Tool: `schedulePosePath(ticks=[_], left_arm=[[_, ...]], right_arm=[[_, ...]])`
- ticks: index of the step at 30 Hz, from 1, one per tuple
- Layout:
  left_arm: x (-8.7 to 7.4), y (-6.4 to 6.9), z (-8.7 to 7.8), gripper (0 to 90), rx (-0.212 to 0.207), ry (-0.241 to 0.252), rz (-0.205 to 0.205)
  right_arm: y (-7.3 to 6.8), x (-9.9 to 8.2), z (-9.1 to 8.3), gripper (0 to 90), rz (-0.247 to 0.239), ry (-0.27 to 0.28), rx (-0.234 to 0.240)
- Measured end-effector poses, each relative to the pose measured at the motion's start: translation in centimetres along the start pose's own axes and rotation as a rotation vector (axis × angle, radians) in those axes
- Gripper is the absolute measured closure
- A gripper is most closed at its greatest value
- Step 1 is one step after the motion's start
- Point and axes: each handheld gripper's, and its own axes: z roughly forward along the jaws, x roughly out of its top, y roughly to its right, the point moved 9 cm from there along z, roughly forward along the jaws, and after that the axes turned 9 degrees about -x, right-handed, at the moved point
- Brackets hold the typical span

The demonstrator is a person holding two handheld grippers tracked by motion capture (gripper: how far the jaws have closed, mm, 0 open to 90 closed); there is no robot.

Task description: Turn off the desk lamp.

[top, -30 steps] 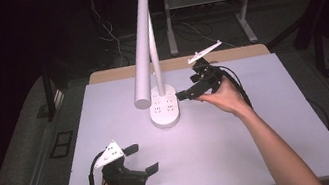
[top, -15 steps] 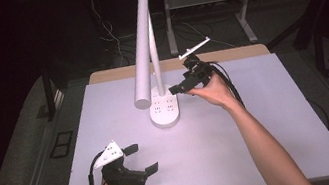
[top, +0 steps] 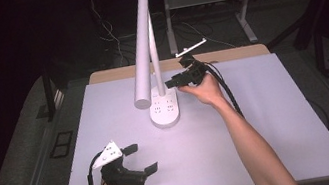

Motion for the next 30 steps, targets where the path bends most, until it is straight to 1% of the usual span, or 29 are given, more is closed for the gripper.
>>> schedulePosePath(ticks=[3,5,8,13,18,21,27,30], left_arm=[[0.0,0.0,0.0,0.0,0.0,-0.001,0.001],[0.0,-0.1,0.0,0.0,0.0,-0.002,0.002],[0.0,-0.1,-0.1,0.0,0.003,0.001,-0.005],[0.0,-0.2,-0.2,0.0,0.006,0.003,-0.005],[0.1,-0.3,-0.2,0.0,0.006,0.004,-0.006],[0.1,-0.3,-0.3,0.0,0.008,0.004,-0.004],[0.1,-0.4,-0.3,0.0,0.007,0.004,-0.004],[0.1,-0.4,-0.3,0.0,0.01,0.005,-0.007]], right_arm=[[0.4,0.2,0.3,65.7,0.016,0.013,-0.001],[0.7,0.3,0.5,70.9,0.038,0.015,0.0],[1.2,0.4,0.8,78.3,0.042,0.019,-0.003],[2.0,0.3,1.6,89.8,0.055,0.004,-0.017],[2.6,-0.1,2.4,89.9,0.06,-0.009,-0.031],[2.7,-0.3,2.9,90.0,0.07,-0.012,-0.02],[2.9,-0.8,4.1,90.0,0.08,-0.025,-0.014],[2.9,-1.1,4.6,90.0,0.077,-0.033,-0.014]])
